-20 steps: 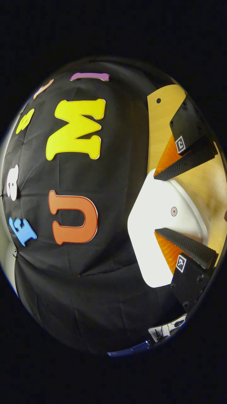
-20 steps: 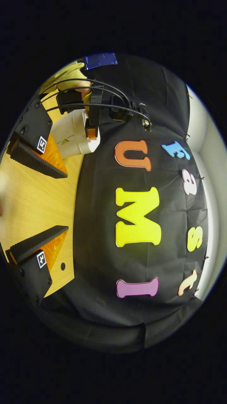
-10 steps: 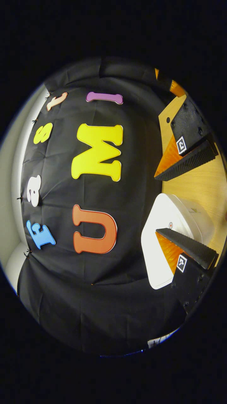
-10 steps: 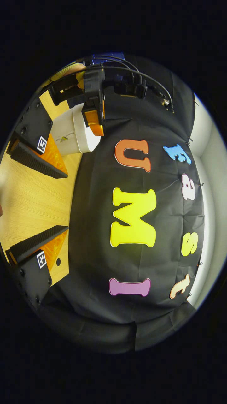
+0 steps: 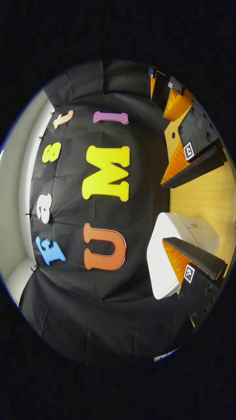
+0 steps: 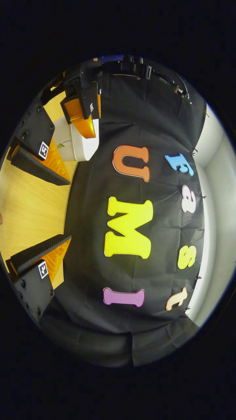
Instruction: Press the lid of the desktop garbage bin to open it, pick up the crumpled paper on the desktop and throw it into the bin, then pick up the pop can on the desktop and drop it into the bin, and finally close the garbage bin lid.
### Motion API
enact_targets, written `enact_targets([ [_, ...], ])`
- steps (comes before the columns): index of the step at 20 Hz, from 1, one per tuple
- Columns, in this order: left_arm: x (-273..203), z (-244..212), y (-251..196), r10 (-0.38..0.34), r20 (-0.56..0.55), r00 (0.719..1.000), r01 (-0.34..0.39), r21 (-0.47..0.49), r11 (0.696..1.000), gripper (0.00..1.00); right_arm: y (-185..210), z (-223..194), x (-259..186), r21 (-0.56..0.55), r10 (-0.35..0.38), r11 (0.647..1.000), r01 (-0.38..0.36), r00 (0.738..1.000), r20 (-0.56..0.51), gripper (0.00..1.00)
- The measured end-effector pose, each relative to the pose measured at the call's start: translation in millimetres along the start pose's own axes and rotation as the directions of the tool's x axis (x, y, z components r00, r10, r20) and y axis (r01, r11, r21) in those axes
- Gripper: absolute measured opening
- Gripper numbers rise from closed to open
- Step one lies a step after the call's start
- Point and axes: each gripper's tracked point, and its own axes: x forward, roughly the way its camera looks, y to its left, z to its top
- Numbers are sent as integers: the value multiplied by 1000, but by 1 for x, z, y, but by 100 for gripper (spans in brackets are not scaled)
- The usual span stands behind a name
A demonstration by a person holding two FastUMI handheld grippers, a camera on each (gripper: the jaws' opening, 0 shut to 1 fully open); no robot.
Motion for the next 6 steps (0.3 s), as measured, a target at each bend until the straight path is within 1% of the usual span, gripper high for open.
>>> enact_targets([
  [3, -9, 8, -6, -19, 20, 1000, 19, 12, 1000, 99, 2, 7, -2, -20, -2, 1000, 3, 1000, 27, 96],
  [6, -12, 16, -7, -21, 35, 999, 21, 15, 1000, 98, 5, 12, -3, -24, 4, 1000, -3, 999, 42, 96],
])
